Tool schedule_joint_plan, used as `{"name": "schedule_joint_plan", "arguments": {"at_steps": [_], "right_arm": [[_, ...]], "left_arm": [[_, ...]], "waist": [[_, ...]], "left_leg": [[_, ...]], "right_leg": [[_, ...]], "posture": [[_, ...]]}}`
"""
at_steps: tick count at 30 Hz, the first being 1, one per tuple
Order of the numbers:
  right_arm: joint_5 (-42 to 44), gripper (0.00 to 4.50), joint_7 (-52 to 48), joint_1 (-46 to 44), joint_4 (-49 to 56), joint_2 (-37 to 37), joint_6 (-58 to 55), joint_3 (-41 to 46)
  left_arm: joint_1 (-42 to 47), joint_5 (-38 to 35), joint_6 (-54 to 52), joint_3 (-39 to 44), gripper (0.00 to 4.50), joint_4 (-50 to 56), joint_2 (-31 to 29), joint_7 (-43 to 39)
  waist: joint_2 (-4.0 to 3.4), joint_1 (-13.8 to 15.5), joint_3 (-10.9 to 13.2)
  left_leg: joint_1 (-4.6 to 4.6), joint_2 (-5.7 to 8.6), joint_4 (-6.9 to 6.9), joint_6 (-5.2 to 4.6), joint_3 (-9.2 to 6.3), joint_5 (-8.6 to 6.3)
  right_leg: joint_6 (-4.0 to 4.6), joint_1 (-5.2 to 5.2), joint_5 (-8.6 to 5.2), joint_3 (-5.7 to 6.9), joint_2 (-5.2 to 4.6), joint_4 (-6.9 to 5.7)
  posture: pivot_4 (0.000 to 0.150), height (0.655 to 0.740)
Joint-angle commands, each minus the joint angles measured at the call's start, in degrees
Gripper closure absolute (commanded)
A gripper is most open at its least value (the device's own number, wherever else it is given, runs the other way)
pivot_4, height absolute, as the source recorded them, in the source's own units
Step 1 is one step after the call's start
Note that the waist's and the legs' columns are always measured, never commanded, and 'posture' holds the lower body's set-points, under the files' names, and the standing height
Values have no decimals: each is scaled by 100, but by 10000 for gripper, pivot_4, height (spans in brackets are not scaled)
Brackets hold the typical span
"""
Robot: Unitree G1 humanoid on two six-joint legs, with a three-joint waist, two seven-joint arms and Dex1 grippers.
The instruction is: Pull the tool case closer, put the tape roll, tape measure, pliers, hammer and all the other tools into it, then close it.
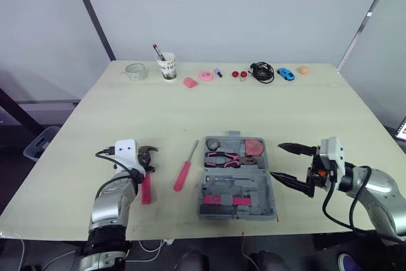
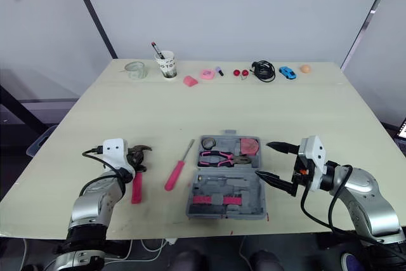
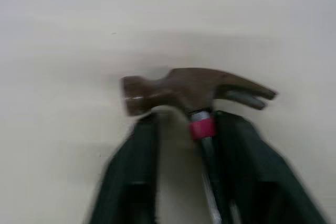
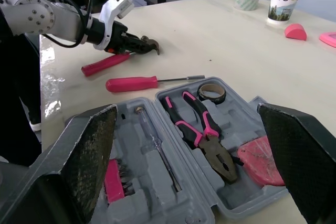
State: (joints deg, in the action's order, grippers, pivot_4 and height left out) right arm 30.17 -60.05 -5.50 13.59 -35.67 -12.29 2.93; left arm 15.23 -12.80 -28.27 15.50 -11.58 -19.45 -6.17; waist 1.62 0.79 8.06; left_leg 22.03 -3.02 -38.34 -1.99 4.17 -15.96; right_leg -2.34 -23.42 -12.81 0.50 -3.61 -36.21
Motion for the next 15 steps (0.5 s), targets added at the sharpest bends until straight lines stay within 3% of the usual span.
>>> {"name": "schedule_joint_plan", "arguments": {"at_steps": [1,15], "right_arm": [[14,0,13,-105,154,-6,22,31],[248,0,-209,-128,302,-94,-189,45]], "left_arm": [[-15,112,112,27,43474,-131,-57,18],[-203,193,188,-93,43606,12,-246,-242]], "waist": [[-10,-8,-5],[-10,-29,-5]], "left_leg": [[-5,0,1,0,0,0],[-16,-3,2,1,-2,1]], "right_leg": [[0,1,0,-1,0,-5],[3,-1,-2,-6,6,-27]], "posture": [[1500,7400],[1500,7400]]}}
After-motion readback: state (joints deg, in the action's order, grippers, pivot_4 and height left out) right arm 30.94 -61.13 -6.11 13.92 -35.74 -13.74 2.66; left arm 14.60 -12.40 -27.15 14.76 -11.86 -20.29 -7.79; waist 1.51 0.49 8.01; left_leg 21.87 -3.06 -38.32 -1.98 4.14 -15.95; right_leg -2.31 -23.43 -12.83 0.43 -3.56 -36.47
